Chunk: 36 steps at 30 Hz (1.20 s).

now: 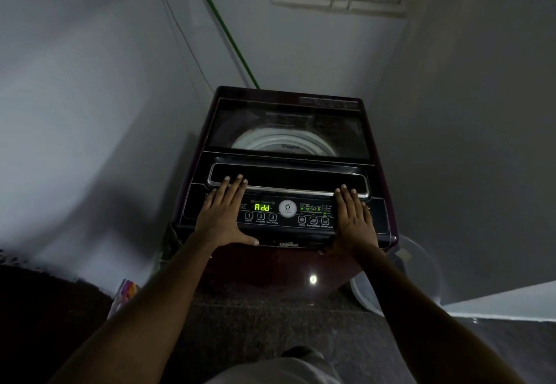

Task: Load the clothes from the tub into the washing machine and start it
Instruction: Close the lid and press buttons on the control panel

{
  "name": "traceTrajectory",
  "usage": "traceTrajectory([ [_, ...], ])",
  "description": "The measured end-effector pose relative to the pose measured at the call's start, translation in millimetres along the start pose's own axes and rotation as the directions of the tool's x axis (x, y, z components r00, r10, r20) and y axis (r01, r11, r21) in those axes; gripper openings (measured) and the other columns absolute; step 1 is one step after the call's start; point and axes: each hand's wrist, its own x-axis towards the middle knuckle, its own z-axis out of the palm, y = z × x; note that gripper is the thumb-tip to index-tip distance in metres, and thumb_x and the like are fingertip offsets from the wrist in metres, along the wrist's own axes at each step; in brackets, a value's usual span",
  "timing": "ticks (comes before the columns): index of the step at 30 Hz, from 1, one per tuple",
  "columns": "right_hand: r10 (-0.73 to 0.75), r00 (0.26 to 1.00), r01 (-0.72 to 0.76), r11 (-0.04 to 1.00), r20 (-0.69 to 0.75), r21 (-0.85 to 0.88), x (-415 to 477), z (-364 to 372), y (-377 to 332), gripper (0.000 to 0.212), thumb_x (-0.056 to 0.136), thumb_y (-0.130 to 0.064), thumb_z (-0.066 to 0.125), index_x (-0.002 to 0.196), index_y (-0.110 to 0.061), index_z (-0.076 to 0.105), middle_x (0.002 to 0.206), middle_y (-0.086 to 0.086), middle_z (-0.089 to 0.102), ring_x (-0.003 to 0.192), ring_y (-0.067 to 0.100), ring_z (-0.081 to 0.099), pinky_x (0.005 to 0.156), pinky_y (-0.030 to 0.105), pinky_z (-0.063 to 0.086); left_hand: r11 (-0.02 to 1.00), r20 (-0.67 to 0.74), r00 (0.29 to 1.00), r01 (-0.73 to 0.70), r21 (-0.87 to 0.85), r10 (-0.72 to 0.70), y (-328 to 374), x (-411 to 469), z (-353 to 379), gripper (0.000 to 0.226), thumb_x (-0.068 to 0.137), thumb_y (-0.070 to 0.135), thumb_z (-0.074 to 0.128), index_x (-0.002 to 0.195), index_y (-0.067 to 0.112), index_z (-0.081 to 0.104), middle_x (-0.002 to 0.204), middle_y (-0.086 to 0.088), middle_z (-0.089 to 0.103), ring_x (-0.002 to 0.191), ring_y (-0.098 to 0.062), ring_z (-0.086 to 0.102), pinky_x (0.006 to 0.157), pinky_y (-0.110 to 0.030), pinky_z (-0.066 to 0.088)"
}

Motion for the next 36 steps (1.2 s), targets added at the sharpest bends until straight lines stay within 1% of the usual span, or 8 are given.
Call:
traceTrajectory([
  [4, -0.001, 1.0, 0.001, 1.0, 0.002, 0.005, -0.1, 0.3, -0.2, 0.148, 0.051, -0.071, 0.076, 0.148, -0.015, -0.02, 0.157, 0.002, -0.025, 0.144, 0.022, -0.024, 0.119, 0.044, -0.003, 1.0, 0.004, 1.0, 0.0, 0.006, 0.0, 0.1, 0.6, 0.5, 0.153, 0.044, 0.093, 0.059, 0.148, 0.022, -0.029, 0.154, 0.004, -0.037, 0.144, -0.02, -0.031, 0.118, -0.043, -0.008],
  [10, 0.001, 1.0, -0.002, 1.0, 0.02, 0.012, 0.2, -1.6, -0.5, 0.152, 0.046, -0.073, 0.075, 0.149, -0.015, -0.02, 0.157, 0.002, -0.024, 0.144, 0.022, -0.024, 0.117, 0.043, -0.006, 1.0, -0.003, 1.0, -0.004, -0.005, 0.004, -0.3, 0.6, 1.0, 0.154, 0.043, 0.093, 0.06, 0.149, 0.022, -0.026, 0.155, 0.005, -0.035, 0.144, -0.019, -0.03, 0.118, -0.044, -0.006],
  [15, -0.008, 1.0, 0.008, 1.0, 0.018, 0.028, -0.6, -3.5, -0.5, 0.152, 0.046, -0.069, 0.078, 0.149, -0.014, -0.019, 0.158, 0.003, -0.023, 0.143, 0.021, -0.026, 0.115, 0.041, -0.011, 1.0, 0.006, 1.0, 0.003, -0.004, -0.003, -0.3, 1.6, 1.8, 0.154, 0.042, 0.093, 0.06, 0.149, 0.023, -0.027, 0.155, 0.005, -0.036, 0.144, -0.019, -0.031, 0.119, -0.044, -0.007],
  [19, -0.006, 1.0, 0.005, 1.0, 0.018, 0.025, -1.2, -3.0, -1.2, 0.15, 0.048, -0.069, 0.078, 0.149, -0.015, -0.02, 0.156, 0.001, -0.026, 0.143, 0.021, -0.027, 0.12, 0.045, -0.004, 1.0, 0.005, 1.0, -0.002, -0.005, 0.002, -0.2, 0.1, 1.1, 0.154, 0.044, 0.092, 0.061, 0.149, 0.022, -0.028, 0.154, 0.005, -0.038, 0.143, -0.019, -0.032, 0.117, -0.043, -0.01],
  [24, -0.006, 1.0, 0.006, 1.0, 0.021, 0.03, -1.3, -3.6, -1.7, 0.151, 0.047, -0.07, 0.077, 0.149, -0.015, -0.019, 0.155, 0.0, -0.027, 0.143, 0.021, -0.026, 0.119, 0.045, -0.005, 1.0, 0.006, 1.0, -0.002, -0.008, 0.002, -0.6, 0.5, 1.2, 0.154, 0.044, 0.092, 0.06, 0.149, 0.022, -0.027, 0.154, 0.005, -0.037, 0.143, -0.019, -0.032, 0.118, -0.044, -0.008],
  [27, -0.001, 0.999, 0.0, 1.0, 0.032, 0.023, 0.0, -3.7, -1.3, 0.153, 0.045, -0.074, 0.075, 0.149, -0.015, -0.02, 0.154, 0.0, -0.028, 0.143, 0.02, -0.026, 0.114, 0.041, -0.011, 1.0, 0.004, 1.0, -0.002, -0.008, 0.002, -0.3, 0.9, 1.2, 0.154, 0.043, 0.092, 0.061, 0.149, 0.023, -0.027, 0.154, 0.006, -0.038, 0.143, -0.019, -0.032, 0.117, -0.043, -0.009],
  [31, 0.002, 1.0, -0.003, 1.0, 0.027, 0.015, 0.8, -1.4, -1.1, 0.151, 0.047, -0.074, 0.075, 0.148, -0.015, -0.021, 0.154, 0.0, -0.029, 0.144, 0.022, -0.025, 0.119, 0.045, -0.004, 1.0, 0.003, 1.0, -0.001, -0.012, 0.001, -0.8, 1.1, 1.1, 0.154, 0.043, 0.092, 0.061, 0.149, 0.023, -0.027, 0.154, 0.006, -0.037, 0.143, -0.019, -0.032, 0.118, -0.043, -0.008],
  [36, 0.001, 0.999, -0.002, 1.0, 0.033, 0.016, 1.1, -3.0, -1.7, 0.153, 0.045, -0.074, 0.075, 0.148, -0.014, -0.02, 0.153, -0.001, -0.029, 0.143, 0.021, -0.026, 0.114, 0.041, -0.01, 1.0, 0.001, 1.0, -0.003, -0.01, 0.003, -0.8, 0.6, 1.7, 0.154, 0.043, 0.093, 0.06, 0.15, 0.022, -0.026, 0.155, 0.005, -0.035, 0.144, -0.019, -0.03, 0.12, -0.045, -0.005],
])
